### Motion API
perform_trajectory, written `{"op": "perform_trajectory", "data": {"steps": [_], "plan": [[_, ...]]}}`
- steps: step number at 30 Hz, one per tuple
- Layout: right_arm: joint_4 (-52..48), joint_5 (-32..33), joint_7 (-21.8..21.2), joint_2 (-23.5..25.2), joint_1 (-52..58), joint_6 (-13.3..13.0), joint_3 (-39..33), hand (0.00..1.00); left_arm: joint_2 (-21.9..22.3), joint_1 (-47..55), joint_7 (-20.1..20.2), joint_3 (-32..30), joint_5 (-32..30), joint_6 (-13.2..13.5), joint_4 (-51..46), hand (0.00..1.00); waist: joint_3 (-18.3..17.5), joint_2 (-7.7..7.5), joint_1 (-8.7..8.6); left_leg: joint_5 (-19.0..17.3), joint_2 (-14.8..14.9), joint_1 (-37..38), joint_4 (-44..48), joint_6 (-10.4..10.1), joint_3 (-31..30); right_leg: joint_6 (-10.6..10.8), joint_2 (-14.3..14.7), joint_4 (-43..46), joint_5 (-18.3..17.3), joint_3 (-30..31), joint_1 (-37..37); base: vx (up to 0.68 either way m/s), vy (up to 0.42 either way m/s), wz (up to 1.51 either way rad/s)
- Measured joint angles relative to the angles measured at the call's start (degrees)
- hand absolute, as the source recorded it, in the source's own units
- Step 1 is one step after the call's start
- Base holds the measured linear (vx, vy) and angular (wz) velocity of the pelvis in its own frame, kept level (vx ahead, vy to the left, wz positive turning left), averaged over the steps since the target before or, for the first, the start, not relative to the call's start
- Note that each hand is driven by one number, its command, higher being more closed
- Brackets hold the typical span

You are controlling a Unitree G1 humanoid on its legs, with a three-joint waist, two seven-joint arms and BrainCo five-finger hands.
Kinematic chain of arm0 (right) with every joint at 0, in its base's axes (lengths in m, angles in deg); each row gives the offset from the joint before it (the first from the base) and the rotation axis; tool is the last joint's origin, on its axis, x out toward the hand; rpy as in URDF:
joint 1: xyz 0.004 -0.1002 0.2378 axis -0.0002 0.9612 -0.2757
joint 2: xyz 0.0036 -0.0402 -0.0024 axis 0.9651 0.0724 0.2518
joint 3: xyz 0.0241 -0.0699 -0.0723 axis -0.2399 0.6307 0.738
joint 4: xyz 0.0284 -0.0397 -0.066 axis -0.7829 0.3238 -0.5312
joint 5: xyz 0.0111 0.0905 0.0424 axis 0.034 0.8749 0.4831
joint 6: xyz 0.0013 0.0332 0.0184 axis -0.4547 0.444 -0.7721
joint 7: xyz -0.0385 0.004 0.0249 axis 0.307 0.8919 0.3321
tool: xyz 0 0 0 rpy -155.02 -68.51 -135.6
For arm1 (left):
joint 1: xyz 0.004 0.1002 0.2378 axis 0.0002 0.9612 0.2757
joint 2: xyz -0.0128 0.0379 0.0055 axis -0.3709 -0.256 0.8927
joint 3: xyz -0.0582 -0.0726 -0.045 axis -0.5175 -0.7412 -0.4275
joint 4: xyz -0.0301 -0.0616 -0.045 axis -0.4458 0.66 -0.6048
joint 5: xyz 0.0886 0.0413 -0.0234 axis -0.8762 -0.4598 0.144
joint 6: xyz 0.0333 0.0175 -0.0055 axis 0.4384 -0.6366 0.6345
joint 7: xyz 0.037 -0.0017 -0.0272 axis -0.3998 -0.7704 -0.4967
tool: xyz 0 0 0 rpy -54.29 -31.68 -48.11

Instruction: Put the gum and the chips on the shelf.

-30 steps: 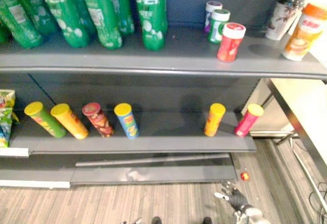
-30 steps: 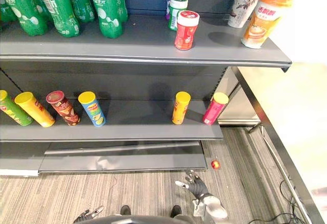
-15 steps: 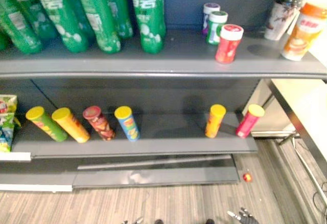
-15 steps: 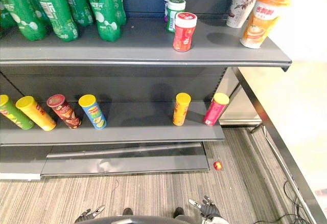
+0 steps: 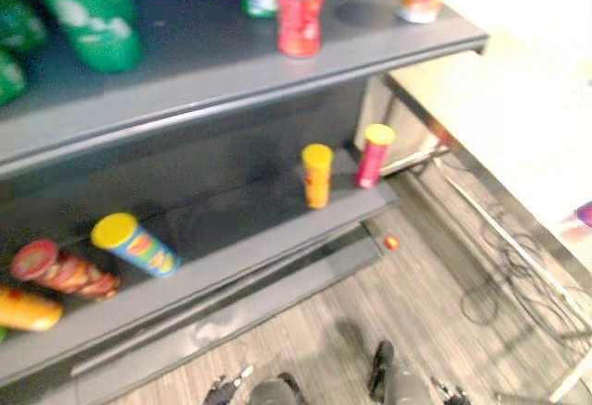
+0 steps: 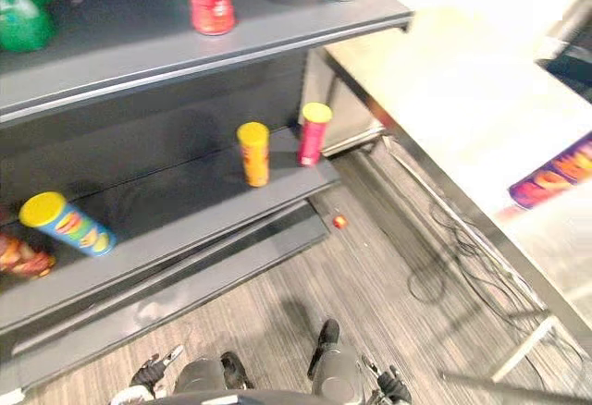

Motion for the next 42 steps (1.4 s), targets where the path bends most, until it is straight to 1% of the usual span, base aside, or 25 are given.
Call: {"op": "perform_trajectory", "data": {"steps": [2,3,4,6,9,11,14,17,19,22,23,25,26,27,28,29,30,32,35,36,37,38,39,40,42], "plan": [[0.96,-0.03,0.04,-0.02,0.04,0.15,-0.02,0.00,-0.22,-0.22,0.03,0.86,-0.01,-0.01,-1.02,0.00,-0.34,-0.56,-0.14,0.79,0.06,0.48,-0.69,-1.21,2.67,0.53,-1.22,-1.05,0.34,-0.49,2.51,0.06,-0.126,-0.89],[2.04,-0.62,0.03,-0.04,-0.13,0.29,-0.10,0.00,-0.57,-0.41,0.08,1.39,-0.03,0.03,-1.10,0.00,-0.71,-1.19,-0.37,1.26,-0.01,0.46,-0.79,-2.00,4.39,2.30,-1.46,-4.27,0.84,-1.25,4.69,0.07,-0.214,-0.86],[2.79,-0.70,0.08,-0.40,-1.12,0.63,-0.23,0.00,-0.77,-0.57,0.04,1.46,-0.06,0.00,-0.99,0.00,-0.67,-1.09,-0.26,2.02,0.49,0.57,-1.33,-2.76,5.46,4.97,-0.41,-7.24,1.98,-1.06,5.22,0.04,-0.251,-0.64],[3.39,-1.23,0.53,-1.41,-2.01,0.64,-0.73,0.00,0.43,-0.65,0.17,1.58,-0.06,0.01,-0.96,0.00,-0.69,0.61,-1.63,5.73,0.43,2.12,-5.89,-3.99,7.00,4.18,1.57,-8.52,2.35,-0.57,4.92,0.00,-0.172,-0.36],[4.66,-1.68,0.69,-1.84,-2.51,0.61,-2.74,0.00,1.90,-0.69,0.07,1.51,-0.07,-0.06,-0.97,0.00,-1.34,1.51,-2.28,10.35,0.40,4.94,-12.09,-5.93,7.29,2.91,4.19,-9.20,1.59,-1.10,6.03,0.04,-0.212,-0.09],[4.69,-1.68,0.72,-2.25,-2.84,0.59,-2.78,0.00,2.45,-0.90,0.03,1.52,-0.07,-0.06,-1.01,0.00,-1.76,2.24,-2.34,11.47,0.36,5.38,-13.54,-6.31,7.40,2.58,4.84,-9.21,1.39,-1.26,6.01,0.00,-0.103,-0.02],[4.65,-1.67,0.88,-2.59,-3.51,0.52,-5.10,0.00,3.16,-1.69,-0.06,1.52,-0.02,-0.08,-1.01,0.00,-1.75,2.33,-2.42,13.52,0.08,6.38,-16.32,-6.82,8.23,1.90,5.89,-9.34,0.98,-1.06,5.89,-0.02,-0.066,-0.06],[4.51,-1.67,1.03,-2.69,-3.56,-0.08,-5.99,0.00,3.58,-1.88,-0.17,1.52,0.05,-0.08,-1.01,0.00,-1.57,2.82,-2.74,14.07,-0.12,7.13,-17.17,-6.98,9.06,1.68,6.17,-9.37,0.84,-0.22,5.78,-0.04,-0.020,-0.15],[4.45,-1.66,1.08,-2.67,-3.55,-0.17,-7.16,0.00,4.00,-1.88,-0.22,1.53,0.03,-0.04,-1.05,0.00,-1.44,3.42,-3.51,14.09,-0.14,7.19,-17.12,-6.99,9.49,1.38,6.10,-8.88,0.58,0.12,5.33,-0.04,0.001,-0.12],[4.83,-1.62,1.07,-2.49,-3.73,-0.22,-7.46,0.00,4.25,-2.05,-0.41,1.55,0.02,-0.05,-1.04,0.00,-0.89,3.97,-4.08,14.08,1.10,6.48,-13.56,-6.97,10.82,0.66,5.32,-4.45,-1.79,1.61,2.57,-0.03,-0.024,-0.23],[5.45,-1.56,1.09,-2.27,-3.53,-0.21,-7.72,0.00,4.09,-2.31,-0.54,1.53,0.01,-0.04,-1.03,0.00,-0.49,3.72,-4.15,13.65,2.56,5.79,-8.88,-6.56,10.91,0.40,4.77,-2.34,-3.52,2.27,1.79,-0.01,-0.104,-0.24],[6.76,-1.52,1.09,-2.29,-3.46,-0.21,-7.71,0.00,3.86,-1.81,-0.61,1.35,0.01,-0.06,-1.01,0.00,0.13,3.64,-3.95,13.46,7.55,5.48,1.29,-6.21,11.24,-0.51,5.54,-0.52,-5.72,3.88,2.41,-0.01,-0.144,-0.49],[6.79,-1.49,1.13,-2.69,-3.33,-0.36,-7.70,0.00,4.18,-1.41,-0.50,0.62,0.20,-0.10,-1.01,0.00,0.51,4.40,-3.98,13.82,11.30,5.01,7.70,-4.23,9.04,-1.39,7.08,0.06,-6.56,5.43,3.19,0.02,-0.169,-0.74],[6.80,-1.45,1.30,-3.11,-3.25,-0.42,-7.68,0.00,4.82,-1.09,-0.52,-1.51,0.12,0.01,-1.03,0.00,0.69,4.66,-3.89,15.78,12.99,3.24,12.19,-0.24,2.97,-2.12,8.64,0.03,-6.97,7.40,3.68,0.02,-0.171,-0.81],[6.72,-1.39,1.48,-3.32,-3.27,-0.48,-7.63,0.00,4.94,-1.09,-0.55,-2.37,0.01,0.24,-1.01,0.00,0.89,4.28,-3.80,17.84,13.15,1.08,14.99,1.53,-2.65,-2.35,9.05,-0.31,-7.06,8.83,3.99,0.09,-0.126,-0.97],[6.27,-0.90,1.93,-3.68,-3.78,-0.60,-7.70,0.00,5.00,-1.07,-0.61,-2.94,0.01,0.64,-0.94,0.00,0.82,4.42,-3.67,14.33,10.51,-1.97,16.50,-2.66,-11.68,-3.01,9.12,-0.80,-6.71,11.42,4.05,0.13,-0.061,-1.09],[6.16,-0.47,2.25,-4.70,-4.24,-0.70,-7.72,0.00,5.31,-1.13,-0.51,-3.08,0.05,0.70,-0.95,0.00,0.86,4.42,-3.78,10.46,6.74,-3.42,15.79,-3.75,-17.05,-3.41,8.92,-1.50,-6.48,14.16,4.01,0.14,-0.020,-1.08],[6.02,-0.46,2.29,-5.45,-4.26,-0.71,-7.90,0.00,5.48,-1.13,-0.58,-3.08,0.06,0.88,-0.98,0.00,0.86,4.42,-3.56,7.76,2.56,-4.48,12.70,-4.13,-19.97,-3.76,9.02,-2.41,-6.26,17.20,4.84,0.13,0.014,-0.93],[6.00,-0.48,2.26,-5.33,-4.46,-0.69,-9.52,0.00,5.76,-1.27,-0.54,-3.37,0.12,1.13,-1.08,0.00,0.84,4.44,-2.86,7.28,-0.87,-5.24,3.31,-4.67,-23.12,-3.60,9.78,-2.81,-6.28,20.61,6.07,0.17,0.081,-0.79],[5.95,-0.48,2.24,-5.33,-4.50,-0.73,-9.90,0.00,5.97,-1.56,-0.54,-3.63,0.17,1.15,-1.09,0.00,0.82,4.37,-2.11,7.36,-2.32,-5.21,-1.28,-4.73,-25.54,-2.68,9.95,-2.48,-6.13,22.52,6.28,0.21,0.145,-0.84],[5.89,-0.49,2.18,-5.24,-4.63,-0.77,-10.21,0.00,6.11,-1.55,-0.54,-3.67,0.21,1.18,-1.07,0.00,0.80,4.39,-2.10,7.92,-3.45,-5.03,-4.96,-4.89,-27.52,-1.96,9.99,-2.13,-6.38,23.51,6.63,0.22,0.196,-0.76],[5.87,-0.49,2.15,-5.16,-4.60,-0.98,-10.78,0.00,6.32,-1.54,-0.54,-3.90,0.21,1.19,-1.04,0.00,0.67,4.61,-2.11,9.90,-4.44,-4.70,-8.40,-5.24,-29.28,-1.18,10.04,-1.83,-6.79,24.38,6.96,0.23,0.254,-0.66],[5.88,-0.48,2.09,-5.19,-4.49,-1.46,-11.65,0.00,7.02,-1.23,-0.55,-4.71,0.20,1.19,-0.96,0.00,0.21,5.58,-2.04,14.42,-5.21,-4.31,-11.52,-5.64,-30.95,0.23,10.80,-0.88,-7.66,25.62,6.91,0.25,0.323,-0.58],[5.94,-0.48,2.04,-4.27,-4.61,-1.62,-11.75,0.00,6.58,-1.30,-0.54,-5.31,0.34,1.18,-0.95,0.00,-0.22,4.48,-2.29,12.98,-6.56,-3.01,-11.72,-5.83,-30.35,1.31,9.64,-0.32,-8.23,26.66,7.06,0.19,0.258,-0.45],[6.01,-0.49,1.78,-2.98,-3.78,-1.60,-12.15,0.00,6.09,-1.12,-0.45,-5.28,0.26,1.49,-1.02,0.00,-0.99,2.82,-2.25,12.04,-8.16,-2.62,-12.31,-4.83,-29.51,1.55,7.94,-1.13,-8.09,27.10,7.02,0.12,0.188,-0.19]]}}
